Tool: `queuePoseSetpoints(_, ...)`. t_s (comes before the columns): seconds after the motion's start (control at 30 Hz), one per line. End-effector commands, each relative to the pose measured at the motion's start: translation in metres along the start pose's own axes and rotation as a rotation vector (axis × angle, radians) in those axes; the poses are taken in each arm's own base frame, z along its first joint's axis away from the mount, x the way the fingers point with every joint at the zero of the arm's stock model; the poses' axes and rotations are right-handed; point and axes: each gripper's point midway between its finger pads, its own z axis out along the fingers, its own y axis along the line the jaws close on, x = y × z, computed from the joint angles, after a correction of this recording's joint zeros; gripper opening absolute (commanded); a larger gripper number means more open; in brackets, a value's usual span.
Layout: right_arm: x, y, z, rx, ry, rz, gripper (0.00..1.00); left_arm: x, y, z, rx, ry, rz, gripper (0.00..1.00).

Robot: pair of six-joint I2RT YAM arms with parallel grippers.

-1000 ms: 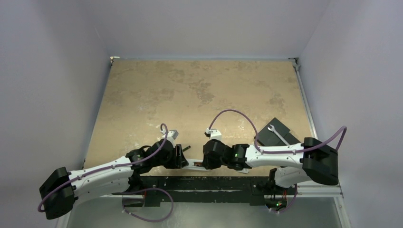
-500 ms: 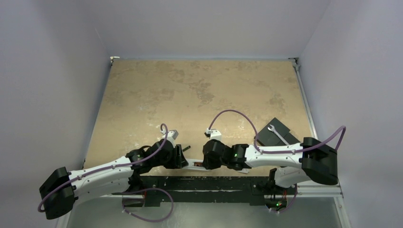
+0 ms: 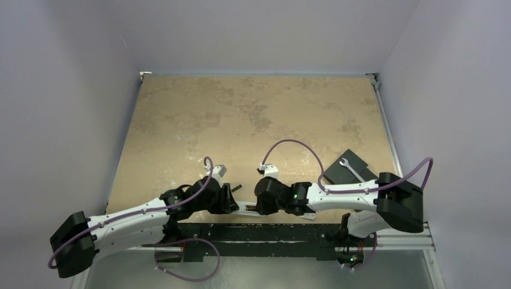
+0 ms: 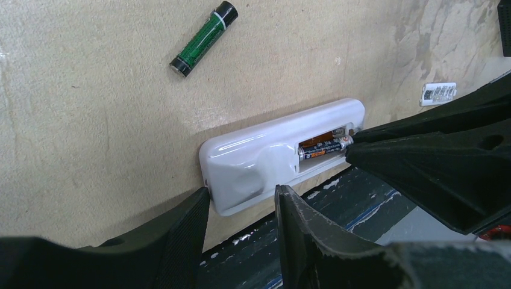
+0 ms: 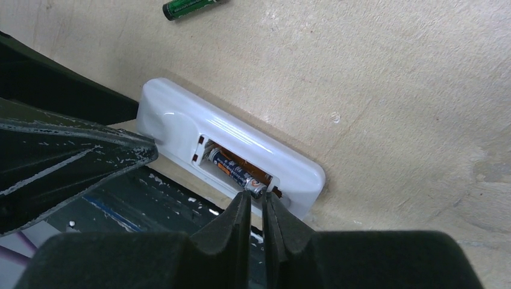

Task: Load the batteries into the remote control
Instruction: Load the battery into the remote control.

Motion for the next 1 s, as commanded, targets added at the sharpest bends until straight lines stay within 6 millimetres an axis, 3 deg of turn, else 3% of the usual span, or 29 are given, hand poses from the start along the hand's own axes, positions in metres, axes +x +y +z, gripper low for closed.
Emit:
queuePoseSetpoints(0.0, -0.010, 0.015, -0.001, -0.026, -0.018, -0.006, 0.18, -0.003, -0.008, 0.001, 0.034, -0.012, 0.000, 0.43)
queuePoseSetpoints(0.37, -0.008, 0.019, 0.002, -0.043, -0.006, -0.045, 0.13, -0.004, -0.009, 0.001, 0.034, -0.012, 0.006, 0.43)
queuePoseSetpoints(0.73, 0.001, 0.025, 0.003, -0.077, 0.041, -0.127, 0.00, -0.004, -0.010, 0.001, 0.037, -0.013, 0.007, 0.43)
queuePoseSetpoints(0.97, 0.003, 0.026, -0.005, -0.070, 0.057, -0.193, 0.00, -0.005, -0.010, 0.001, 0.038, -0.018, 0.006, 0.43)
